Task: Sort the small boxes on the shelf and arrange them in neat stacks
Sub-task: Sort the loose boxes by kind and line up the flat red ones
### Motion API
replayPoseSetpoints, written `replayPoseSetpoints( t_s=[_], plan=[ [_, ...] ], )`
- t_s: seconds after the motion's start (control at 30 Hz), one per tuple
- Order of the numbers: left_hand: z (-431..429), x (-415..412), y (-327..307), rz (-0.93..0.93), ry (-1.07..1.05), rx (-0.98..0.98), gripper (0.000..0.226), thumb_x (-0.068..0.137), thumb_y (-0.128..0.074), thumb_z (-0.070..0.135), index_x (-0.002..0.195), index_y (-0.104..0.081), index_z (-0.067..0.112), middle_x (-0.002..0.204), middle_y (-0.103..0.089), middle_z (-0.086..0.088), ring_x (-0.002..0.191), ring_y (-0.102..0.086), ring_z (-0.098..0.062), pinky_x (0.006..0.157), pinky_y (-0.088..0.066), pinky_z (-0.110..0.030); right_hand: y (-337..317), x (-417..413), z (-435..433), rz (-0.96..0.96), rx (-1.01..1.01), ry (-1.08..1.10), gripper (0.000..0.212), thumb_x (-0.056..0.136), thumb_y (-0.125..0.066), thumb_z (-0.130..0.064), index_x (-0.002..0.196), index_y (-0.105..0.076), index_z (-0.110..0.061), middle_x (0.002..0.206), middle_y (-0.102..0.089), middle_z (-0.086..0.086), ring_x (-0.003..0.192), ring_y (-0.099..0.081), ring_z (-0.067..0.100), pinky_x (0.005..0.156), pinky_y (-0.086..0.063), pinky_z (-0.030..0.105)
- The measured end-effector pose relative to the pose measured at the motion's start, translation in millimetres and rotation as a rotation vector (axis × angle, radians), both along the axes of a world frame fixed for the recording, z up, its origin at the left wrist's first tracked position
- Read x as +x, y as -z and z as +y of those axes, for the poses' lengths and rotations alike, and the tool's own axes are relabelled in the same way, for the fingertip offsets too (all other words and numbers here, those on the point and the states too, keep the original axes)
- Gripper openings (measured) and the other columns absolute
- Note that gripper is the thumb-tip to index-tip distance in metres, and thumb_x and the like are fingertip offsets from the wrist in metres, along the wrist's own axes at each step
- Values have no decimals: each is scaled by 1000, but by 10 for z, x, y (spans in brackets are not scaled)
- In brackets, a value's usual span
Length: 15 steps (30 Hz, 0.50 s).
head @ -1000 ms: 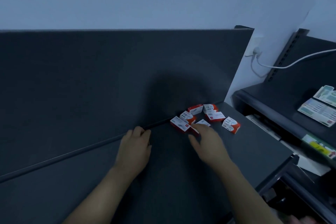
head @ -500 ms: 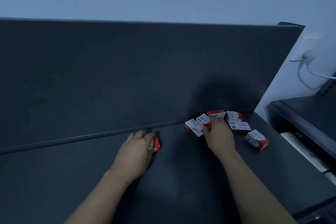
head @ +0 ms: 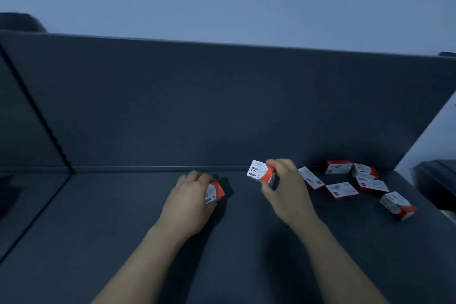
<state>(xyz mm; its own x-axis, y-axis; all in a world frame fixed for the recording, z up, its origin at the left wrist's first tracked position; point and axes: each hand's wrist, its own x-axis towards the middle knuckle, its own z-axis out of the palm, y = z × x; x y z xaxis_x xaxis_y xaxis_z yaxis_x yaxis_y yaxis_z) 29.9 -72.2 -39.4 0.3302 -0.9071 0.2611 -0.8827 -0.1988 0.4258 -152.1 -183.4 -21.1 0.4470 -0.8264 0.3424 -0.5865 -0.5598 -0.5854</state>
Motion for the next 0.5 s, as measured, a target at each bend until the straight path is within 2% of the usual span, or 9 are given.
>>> replayPoseSetpoints(
  t_s=[0.13,0.23,0.4,0.5],
  plan=[
    [535,355,-69,3,-72,-34,37,86,-61,31,122,-55,25,111,-46,5,102,-44,-16,80,-41,-23,-11,437,436,-97,-35,-121,39,77,-65,0,114,-61,-11,109,-52,-7,87,-54,7,78,-41,6],
    [1014,651,-144,8,-142,-40,38,85,-61,29,122,-54,26,107,-40,7,102,-42,-14,79,-41,-21,-41,825,806,-119,-26,-187,38,79,-65,-1,114,-60,-13,108,-50,-10,86,-53,5,76,-43,9],
    [1912,1239,-242,6,-281,-17,40,83,-61,25,122,-54,25,111,-41,4,107,-42,-16,83,-41,-22,-83,1569,1505,-98,7,-298,38,81,-64,-4,117,-59,-17,111,-49,-13,88,-54,2,76,-38,2],
    [2333,1531,-246,-9,-349,6,42,84,-63,25,124,-51,21,118,-43,0,112,-43,-20,87,-44,-29,-49,1906,1846,-110,31,-356,38,80,-65,-4,116,-60,-17,110,-49,-13,92,-52,-3,77,-36,0]
  ],
)
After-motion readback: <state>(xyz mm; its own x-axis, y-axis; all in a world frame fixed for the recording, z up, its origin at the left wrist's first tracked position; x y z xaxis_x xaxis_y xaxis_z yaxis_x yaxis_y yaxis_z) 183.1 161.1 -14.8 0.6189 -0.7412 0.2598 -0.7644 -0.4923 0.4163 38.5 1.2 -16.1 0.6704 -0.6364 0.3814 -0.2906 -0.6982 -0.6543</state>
